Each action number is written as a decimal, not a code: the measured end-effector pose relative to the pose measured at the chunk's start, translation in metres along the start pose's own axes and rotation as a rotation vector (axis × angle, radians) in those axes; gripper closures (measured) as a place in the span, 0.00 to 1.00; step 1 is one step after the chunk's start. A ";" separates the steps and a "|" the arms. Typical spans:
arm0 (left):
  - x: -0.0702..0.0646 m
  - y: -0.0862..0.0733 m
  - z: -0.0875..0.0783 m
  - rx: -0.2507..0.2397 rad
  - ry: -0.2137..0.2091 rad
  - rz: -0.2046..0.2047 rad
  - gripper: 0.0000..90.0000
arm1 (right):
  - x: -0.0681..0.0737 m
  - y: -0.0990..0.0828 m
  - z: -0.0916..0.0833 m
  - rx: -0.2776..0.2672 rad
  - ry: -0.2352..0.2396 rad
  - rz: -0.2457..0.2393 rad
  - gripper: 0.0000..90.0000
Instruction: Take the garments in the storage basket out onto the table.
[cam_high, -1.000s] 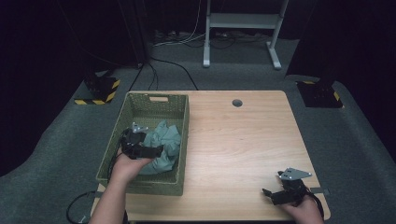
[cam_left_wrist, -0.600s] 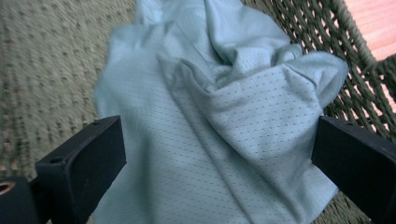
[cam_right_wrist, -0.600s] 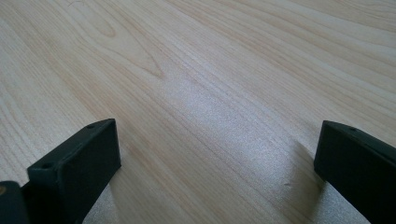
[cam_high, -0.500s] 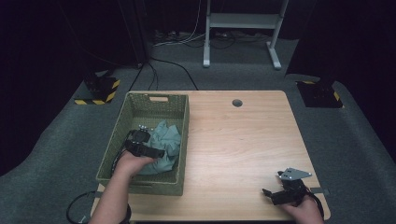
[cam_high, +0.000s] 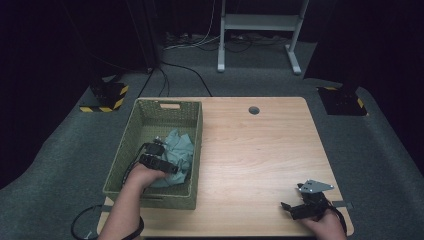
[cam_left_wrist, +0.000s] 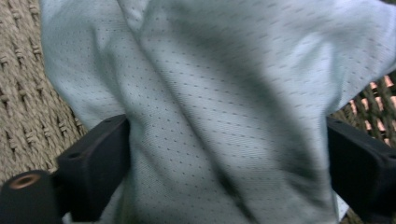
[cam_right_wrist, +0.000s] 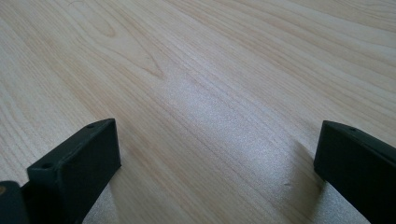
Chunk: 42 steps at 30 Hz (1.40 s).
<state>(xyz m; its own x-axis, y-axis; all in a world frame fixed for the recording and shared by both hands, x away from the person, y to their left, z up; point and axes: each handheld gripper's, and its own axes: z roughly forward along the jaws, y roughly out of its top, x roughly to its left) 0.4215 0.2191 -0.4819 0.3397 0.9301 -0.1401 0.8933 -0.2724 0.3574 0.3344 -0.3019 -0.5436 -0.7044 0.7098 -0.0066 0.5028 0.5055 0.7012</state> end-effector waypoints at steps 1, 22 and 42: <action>0.000 0.000 0.001 0.001 -0.005 -0.001 0.16 | 0.000 0.000 0.000 0.000 0.000 0.000 0.00; -0.010 0.005 0.004 0.036 0.110 0.098 0.65 | 0.000 0.000 0.000 -0.001 0.004 0.004 0.00; 0.000 -0.003 -0.050 -0.382 -0.011 -0.008 0.72 | -0.001 0.000 0.000 -0.003 0.006 0.006 0.01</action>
<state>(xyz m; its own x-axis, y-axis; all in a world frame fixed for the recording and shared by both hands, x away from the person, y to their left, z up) 0.4041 0.2323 -0.4367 0.3380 0.9286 -0.1532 0.7228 -0.1519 0.6742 0.3347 -0.3027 -0.5434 -0.7044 0.7098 0.0013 0.5052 0.5000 0.7034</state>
